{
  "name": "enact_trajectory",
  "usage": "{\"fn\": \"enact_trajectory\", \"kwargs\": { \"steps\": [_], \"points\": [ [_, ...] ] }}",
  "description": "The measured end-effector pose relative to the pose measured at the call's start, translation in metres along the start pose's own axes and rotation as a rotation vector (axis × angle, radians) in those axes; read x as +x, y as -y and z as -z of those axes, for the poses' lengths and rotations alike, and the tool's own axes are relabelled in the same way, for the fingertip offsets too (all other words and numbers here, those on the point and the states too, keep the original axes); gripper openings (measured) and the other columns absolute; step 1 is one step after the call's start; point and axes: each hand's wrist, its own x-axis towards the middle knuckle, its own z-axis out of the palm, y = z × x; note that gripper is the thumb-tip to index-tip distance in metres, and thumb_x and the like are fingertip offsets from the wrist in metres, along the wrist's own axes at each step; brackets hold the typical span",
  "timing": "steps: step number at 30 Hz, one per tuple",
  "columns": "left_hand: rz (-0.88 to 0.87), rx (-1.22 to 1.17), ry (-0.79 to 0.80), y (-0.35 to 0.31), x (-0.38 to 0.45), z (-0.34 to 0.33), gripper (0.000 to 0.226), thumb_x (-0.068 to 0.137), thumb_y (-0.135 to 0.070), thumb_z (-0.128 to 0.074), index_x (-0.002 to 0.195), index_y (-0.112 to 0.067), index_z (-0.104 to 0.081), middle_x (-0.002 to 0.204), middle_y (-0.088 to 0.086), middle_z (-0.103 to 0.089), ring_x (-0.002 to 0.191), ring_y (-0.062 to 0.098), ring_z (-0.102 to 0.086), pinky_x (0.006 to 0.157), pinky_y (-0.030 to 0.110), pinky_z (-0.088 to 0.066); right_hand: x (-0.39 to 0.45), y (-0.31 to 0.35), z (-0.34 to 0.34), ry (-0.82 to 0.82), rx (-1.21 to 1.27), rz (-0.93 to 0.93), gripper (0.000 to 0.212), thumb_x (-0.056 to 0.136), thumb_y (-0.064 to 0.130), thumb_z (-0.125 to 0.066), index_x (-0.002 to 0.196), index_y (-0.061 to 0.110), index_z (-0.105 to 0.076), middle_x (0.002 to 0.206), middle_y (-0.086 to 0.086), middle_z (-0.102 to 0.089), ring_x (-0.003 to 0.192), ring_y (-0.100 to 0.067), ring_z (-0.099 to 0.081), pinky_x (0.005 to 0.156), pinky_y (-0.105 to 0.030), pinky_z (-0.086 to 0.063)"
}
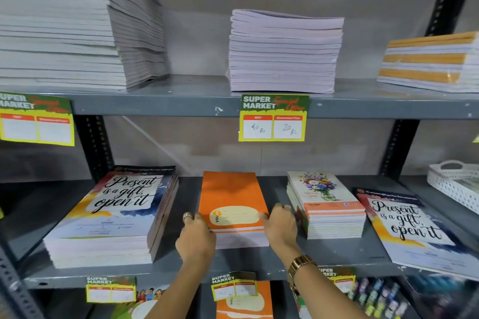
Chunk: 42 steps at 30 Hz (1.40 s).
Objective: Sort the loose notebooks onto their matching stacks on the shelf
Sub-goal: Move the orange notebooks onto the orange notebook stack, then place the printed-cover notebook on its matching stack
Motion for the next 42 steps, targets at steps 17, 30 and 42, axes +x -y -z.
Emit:
{"fn": "enact_trajectory", "kwargs": {
  "steps": [17, 30, 42],
  "points": [
    [-0.451, -0.103, 0.021, -0.113, -0.053, -0.066, 0.028, 0.094, -0.026, -0.046, 0.117, -0.015, -0.057, 0.122, 0.004, -0.057, 0.108, 0.023, -0.058, 0.082, 0.035, -0.052, 0.012, -0.139, 0.083, -0.339, -0.256, 0.074, 0.026, 0.082, 0.014, -0.069, 0.103, 0.0, -0.067, 0.096, -0.018, -0.071, 0.092, -0.036, -0.064, 0.073, -0.042, -0.057],
    [-0.431, -0.219, 0.443, -0.236, -0.126, -0.155, 0.021, 0.091, -0.028, -0.052, 0.094, -0.011, -0.064, 0.101, 0.01, -0.066, 0.092, 0.028, -0.064, 0.074, 0.036, -0.052, 0.044, -0.312, 0.143, -0.22, -0.378, -0.224, 0.039, 0.096, 0.033, -0.045, 0.126, 0.008, -0.049, 0.13, -0.011, -0.053, 0.119, -0.029, -0.047, 0.095, -0.037, -0.045],
    [-0.21, -0.307, 0.592, -0.288, -0.153, -0.205, 0.039, 0.087, -0.023, -0.055, 0.053, -0.015, -0.039, 0.063, 0.005, -0.05, 0.074, 0.031, -0.06, 0.063, 0.031, -0.043, 0.07, -0.352, 0.164, 0.098, -0.275, -0.656, 0.087, 0.071, 0.064, -0.063, 0.134, 0.008, -0.04, 0.137, -0.009, -0.048, 0.123, -0.031, -0.05, 0.097, -0.036, -0.049]
  ]
}}
